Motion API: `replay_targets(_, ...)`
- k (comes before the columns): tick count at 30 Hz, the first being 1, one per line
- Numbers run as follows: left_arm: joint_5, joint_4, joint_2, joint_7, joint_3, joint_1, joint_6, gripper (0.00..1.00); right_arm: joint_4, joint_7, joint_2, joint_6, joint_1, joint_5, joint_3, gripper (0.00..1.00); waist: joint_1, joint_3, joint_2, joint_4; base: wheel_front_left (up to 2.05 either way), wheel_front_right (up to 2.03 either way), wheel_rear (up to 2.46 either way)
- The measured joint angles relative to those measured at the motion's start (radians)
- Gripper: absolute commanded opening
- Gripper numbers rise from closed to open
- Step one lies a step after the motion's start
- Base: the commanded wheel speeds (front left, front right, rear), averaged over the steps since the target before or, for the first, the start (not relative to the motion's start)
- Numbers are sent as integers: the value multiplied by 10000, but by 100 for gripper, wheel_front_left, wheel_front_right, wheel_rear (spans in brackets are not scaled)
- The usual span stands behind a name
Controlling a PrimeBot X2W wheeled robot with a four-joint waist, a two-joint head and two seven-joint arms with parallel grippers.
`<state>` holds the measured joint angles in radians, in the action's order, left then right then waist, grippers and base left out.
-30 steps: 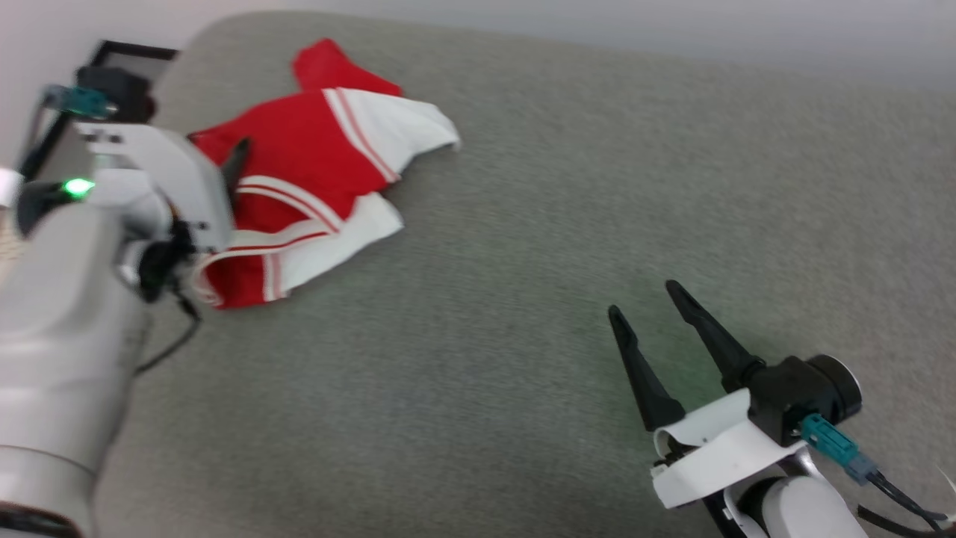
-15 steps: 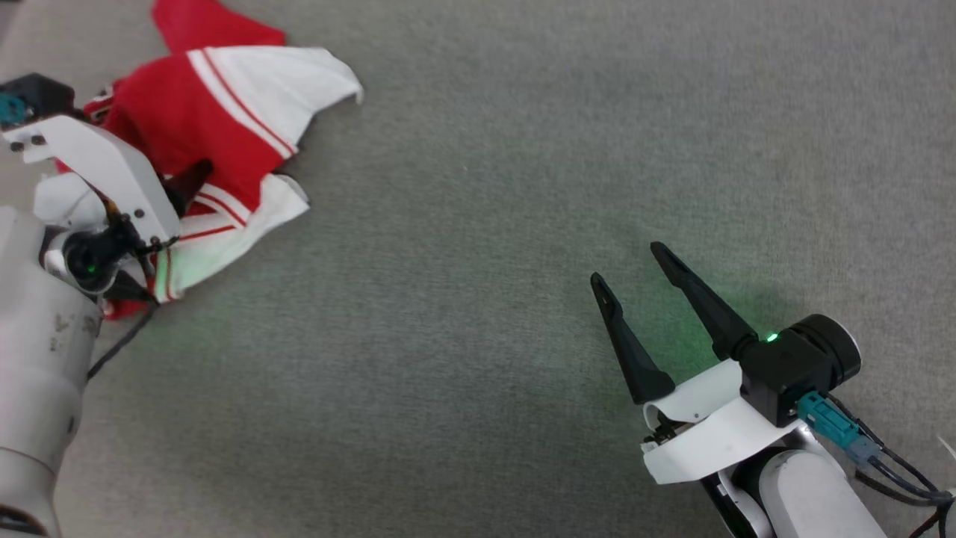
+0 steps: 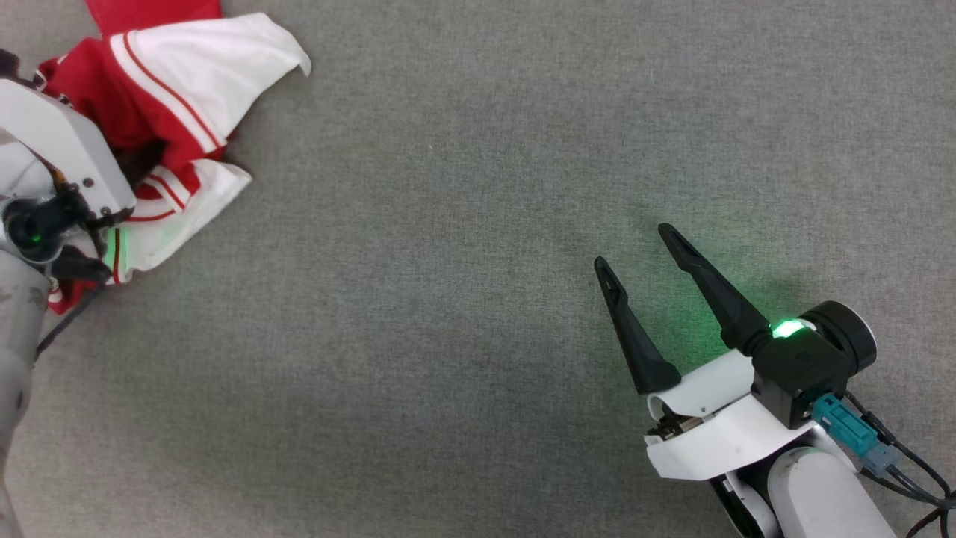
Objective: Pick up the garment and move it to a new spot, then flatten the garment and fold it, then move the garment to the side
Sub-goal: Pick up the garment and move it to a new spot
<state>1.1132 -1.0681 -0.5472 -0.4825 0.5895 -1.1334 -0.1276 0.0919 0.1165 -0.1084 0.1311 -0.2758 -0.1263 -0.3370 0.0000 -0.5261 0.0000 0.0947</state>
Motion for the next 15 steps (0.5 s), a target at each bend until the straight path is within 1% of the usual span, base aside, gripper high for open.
replay_targets(1, 50, 23, -42, -2, 44, 0, 2, 0, 23, -13, 4, 0, 0, 8, 6, 100, 0, -16, 0, -13, 0, 0, 0)
replay_targets(4, 249, 146, -84, 27, 136, 30, 17, 0, 27, -12, 10, 0, 0, 8, 38, 100, 0, 18, 0, -20, 0, 0, 0)
replay_targets(5, 288, 163, -71, 236, 163, 66, 15, 0, 19, -10, 8, 0, 1, 6, 61, 100, 0, 51, 0, -14, 0, 0, 0)
replay_targets(11, 56, 180, 77, 2391, 495, 345, 2, 0, -272, 217, 84, 0, 15, -125, 107, 100, 0, 455, 0, 0, 0, 0, 0)
replay_targets(14, 73, 433, 213, 2964, 708, 398, 0, 0, -504, 376, 176, 0, 98, -278, 125, 100, 0, 786, 0, 7, 0, 0, 0)
replay_targets(15, 142, 596, 288, 2989, 807, 417, -8, 0, -587, 433, 201, 0, 165, -336, 136, 100, 0, 908, 0, 8, 0, 0, 0)
